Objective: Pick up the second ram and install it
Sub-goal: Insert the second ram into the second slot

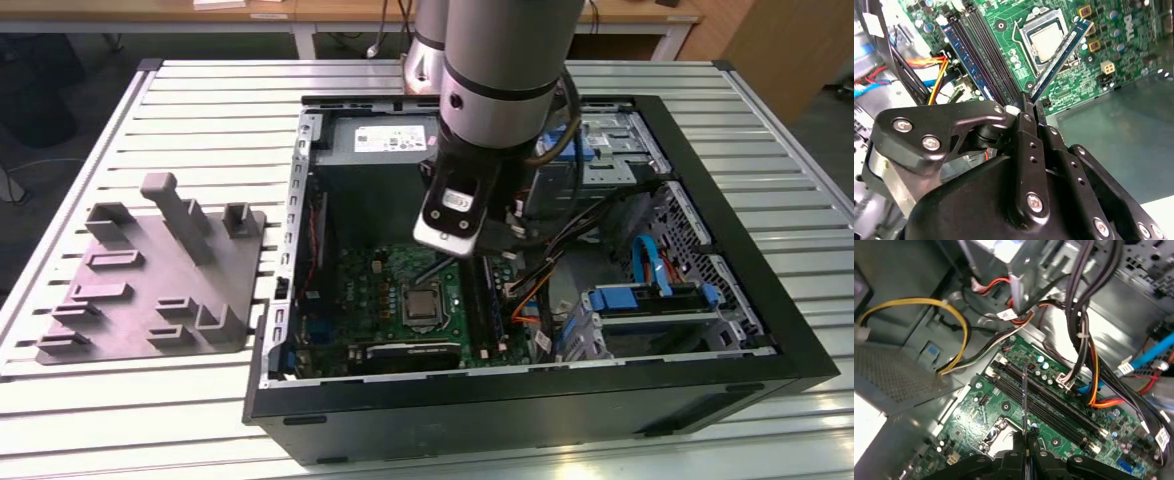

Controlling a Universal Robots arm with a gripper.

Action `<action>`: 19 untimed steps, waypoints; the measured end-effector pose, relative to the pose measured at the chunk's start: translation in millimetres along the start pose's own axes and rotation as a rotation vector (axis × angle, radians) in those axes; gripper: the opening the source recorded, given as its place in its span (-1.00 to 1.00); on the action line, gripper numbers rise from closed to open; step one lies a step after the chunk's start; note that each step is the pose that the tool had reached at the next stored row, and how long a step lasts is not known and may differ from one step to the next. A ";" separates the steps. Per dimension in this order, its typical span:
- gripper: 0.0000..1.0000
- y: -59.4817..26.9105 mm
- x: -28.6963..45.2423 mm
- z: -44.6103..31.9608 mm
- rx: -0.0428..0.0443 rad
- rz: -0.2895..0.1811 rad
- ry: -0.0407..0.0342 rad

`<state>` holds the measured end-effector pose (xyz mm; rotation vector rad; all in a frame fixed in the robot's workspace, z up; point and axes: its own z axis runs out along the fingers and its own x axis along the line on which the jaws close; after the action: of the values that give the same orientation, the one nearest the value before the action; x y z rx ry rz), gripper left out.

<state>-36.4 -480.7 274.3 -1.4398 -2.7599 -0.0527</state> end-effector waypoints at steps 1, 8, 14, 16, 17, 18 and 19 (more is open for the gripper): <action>-0.73 0.0 0.0 0.0 0.0008 -0.018 0.0003; -0.73 0.0 0.0 0.2 0.0057 -0.138 0.0023; -0.73 0.0 0.0 0.4 0.0100 -0.247 0.0042; -0.73 0.0 0.0 0.5 0.0115 -0.283 0.0048; -0.73 0.0 0.0 0.6 0.0122 -0.300 0.0051; -0.73 0.0 0.0 0.6 0.0130 -0.320 0.0054; -0.73 0.0 0.0 0.7 0.0137 -0.338 0.0058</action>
<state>-36.4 -480.7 273.6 -0.9534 -2.9578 -0.0446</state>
